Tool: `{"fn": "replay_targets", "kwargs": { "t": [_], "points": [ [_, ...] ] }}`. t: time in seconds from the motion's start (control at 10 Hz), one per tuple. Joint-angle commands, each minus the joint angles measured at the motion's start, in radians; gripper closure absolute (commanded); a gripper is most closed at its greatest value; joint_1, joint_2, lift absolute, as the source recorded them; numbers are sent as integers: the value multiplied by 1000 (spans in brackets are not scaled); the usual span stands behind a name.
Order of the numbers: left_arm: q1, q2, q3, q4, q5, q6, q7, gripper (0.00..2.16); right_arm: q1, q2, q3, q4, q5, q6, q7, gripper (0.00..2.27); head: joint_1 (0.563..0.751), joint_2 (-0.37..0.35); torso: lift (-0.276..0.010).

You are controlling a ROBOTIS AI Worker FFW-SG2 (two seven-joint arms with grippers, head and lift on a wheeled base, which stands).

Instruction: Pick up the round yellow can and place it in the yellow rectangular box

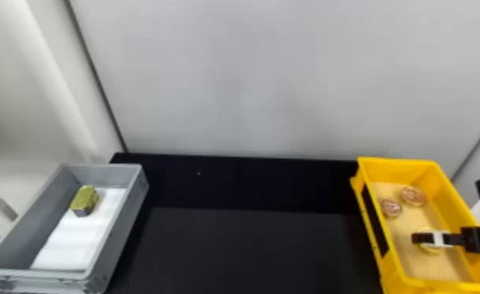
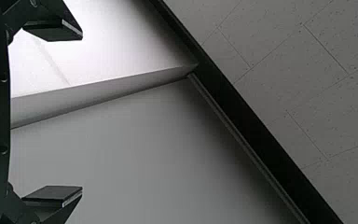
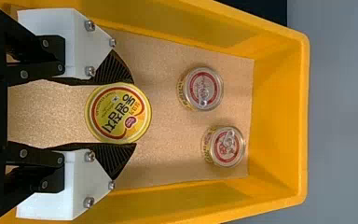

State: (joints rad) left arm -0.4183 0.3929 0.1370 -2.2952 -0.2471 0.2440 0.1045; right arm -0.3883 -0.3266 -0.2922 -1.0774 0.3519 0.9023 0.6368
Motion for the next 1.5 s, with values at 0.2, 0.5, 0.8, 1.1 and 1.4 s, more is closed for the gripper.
{"fn": "replay_targets", "kwargs": {
  "t": [0.2,0.5,0.8,1.1,1.4],
  "points": [
    [-4,0,0,-3,0,-1,0,114,5,-2,-22,22,-20,14,-18,702,663,54,-10],
    [-4,0,0,-3,0,-1,0,114,6,0,-22,24,-28,14,-23,704,663,54,-10],
    [-5,0,-2,-4,0,-1,0,114,8,0,-19,24,-45,17,-37,487,663,54,-10],
    [-5,2,-2,-4,0,-1,0,114,11,0,-18,8,-60,32,-51,4,663,54,-10],
    [0,9,6,-10,-1,6,0,114,19,-2,-18,-246,-70,35,-51,15,663,54,-10]
  ]
}}
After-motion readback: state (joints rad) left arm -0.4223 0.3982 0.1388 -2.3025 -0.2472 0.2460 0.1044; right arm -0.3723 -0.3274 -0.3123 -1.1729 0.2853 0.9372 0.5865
